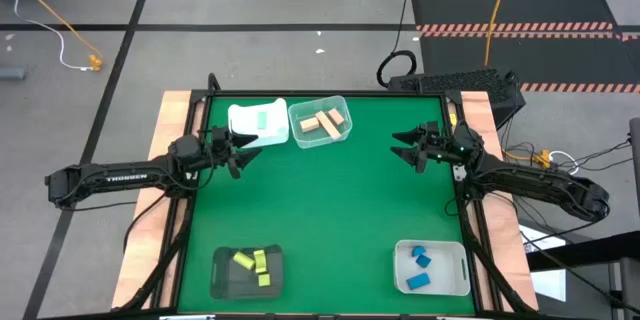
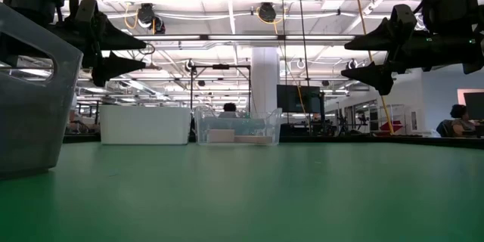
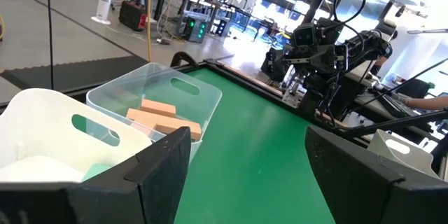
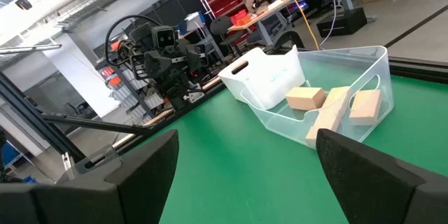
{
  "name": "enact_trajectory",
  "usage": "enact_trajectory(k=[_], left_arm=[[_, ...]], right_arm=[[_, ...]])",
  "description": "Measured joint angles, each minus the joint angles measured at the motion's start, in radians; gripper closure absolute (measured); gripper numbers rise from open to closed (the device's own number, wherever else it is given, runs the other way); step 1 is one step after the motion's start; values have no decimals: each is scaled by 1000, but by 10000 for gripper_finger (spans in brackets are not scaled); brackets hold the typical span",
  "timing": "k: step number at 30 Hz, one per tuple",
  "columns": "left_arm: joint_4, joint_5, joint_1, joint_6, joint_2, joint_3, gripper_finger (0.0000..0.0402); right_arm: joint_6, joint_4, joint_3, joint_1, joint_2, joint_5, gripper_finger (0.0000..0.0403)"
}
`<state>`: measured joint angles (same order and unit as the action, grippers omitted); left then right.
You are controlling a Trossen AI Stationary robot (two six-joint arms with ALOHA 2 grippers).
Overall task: Sort & place blocks by color
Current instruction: Return to Home Position
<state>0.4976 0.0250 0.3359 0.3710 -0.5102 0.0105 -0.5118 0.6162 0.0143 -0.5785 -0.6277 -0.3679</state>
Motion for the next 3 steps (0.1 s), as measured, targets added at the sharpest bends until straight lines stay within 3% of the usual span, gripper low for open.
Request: enact_trajectory(k=[3], left_arm=[[0,0,0,0,0,0,119]], right_arm=[[0,0,0,0,0,0,77]])
